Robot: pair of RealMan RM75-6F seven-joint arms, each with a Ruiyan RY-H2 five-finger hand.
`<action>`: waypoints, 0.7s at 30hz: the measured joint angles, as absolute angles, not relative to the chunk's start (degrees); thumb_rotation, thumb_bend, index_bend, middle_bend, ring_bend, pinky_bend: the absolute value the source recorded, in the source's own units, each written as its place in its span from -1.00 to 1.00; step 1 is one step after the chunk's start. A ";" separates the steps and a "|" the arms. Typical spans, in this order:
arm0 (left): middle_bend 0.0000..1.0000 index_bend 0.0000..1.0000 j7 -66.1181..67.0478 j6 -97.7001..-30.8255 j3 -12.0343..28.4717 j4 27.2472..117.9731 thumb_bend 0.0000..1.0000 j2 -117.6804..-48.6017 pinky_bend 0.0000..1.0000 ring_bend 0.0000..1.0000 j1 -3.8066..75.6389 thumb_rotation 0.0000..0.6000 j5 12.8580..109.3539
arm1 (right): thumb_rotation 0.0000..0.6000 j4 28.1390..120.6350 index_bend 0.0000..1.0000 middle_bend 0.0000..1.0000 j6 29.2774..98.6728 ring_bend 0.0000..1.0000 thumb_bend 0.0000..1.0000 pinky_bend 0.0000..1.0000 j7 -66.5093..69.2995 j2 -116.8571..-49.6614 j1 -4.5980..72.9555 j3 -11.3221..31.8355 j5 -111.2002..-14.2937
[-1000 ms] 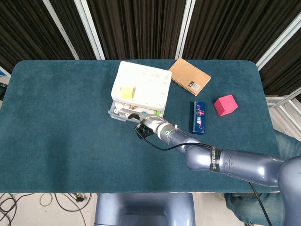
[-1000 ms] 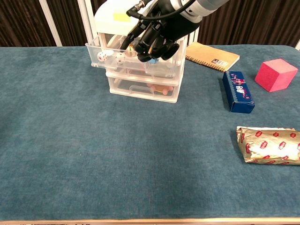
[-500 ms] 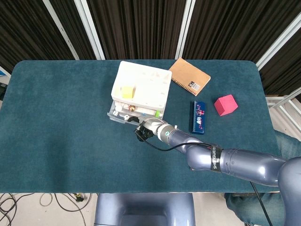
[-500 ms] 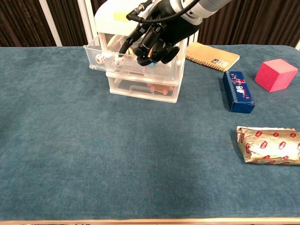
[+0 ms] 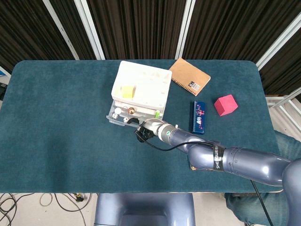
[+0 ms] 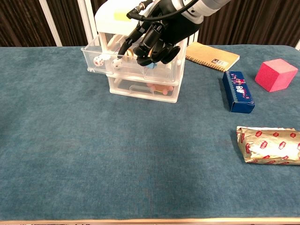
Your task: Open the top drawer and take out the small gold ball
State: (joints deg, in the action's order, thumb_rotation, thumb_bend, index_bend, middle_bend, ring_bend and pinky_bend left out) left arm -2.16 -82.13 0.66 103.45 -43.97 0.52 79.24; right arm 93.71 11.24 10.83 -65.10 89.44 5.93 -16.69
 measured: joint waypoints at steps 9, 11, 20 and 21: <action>-1.00 -0.74 -2.23 -82.16 0.71 103.43 -0.54 -43.93 -1.00 -1.00 0.51 1.00 79.16 | 1.00 93.85 -0.68 0.50 9.88 0.75 0.50 0.86 13.32 -64.54 89.58 5.67 -19.69; -1.00 -0.74 -2.22 -82.13 0.69 103.44 -0.54 -43.92 -1.00 -1.00 0.52 1.00 79.18 | 1.00 93.86 -0.68 0.50 9.68 0.75 0.50 0.86 13.83 -64.47 89.61 5.64 -20.22; -1.00 -0.74 -2.27 -82.16 0.71 103.43 -0.54 -43.90 -1.00 -1.00 0.51 1.00 79.15 | 1.00 93.99 -0.68 0.50 9.23 0.75 0.50 0.86 16.13 -64.24 89.85 5.50 -22.63; -1.00 -0.74 -2.26 -82.14 0.70 103.42 -0.54 -43.91 -1.00 -1.00 0.52 1.00 79.16 | 1.00 94.02 -0.68 0.50 9.13 0.75 0.50 0.86 16.41 -64.19 89.88 5.46 -22.93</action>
State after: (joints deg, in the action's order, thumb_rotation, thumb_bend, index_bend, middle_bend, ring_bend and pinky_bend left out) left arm -2.26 -82.14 0.70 103.42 -43.91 0.52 79.16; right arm 94.02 9.13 16.41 -64.19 89.88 5.46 -22.93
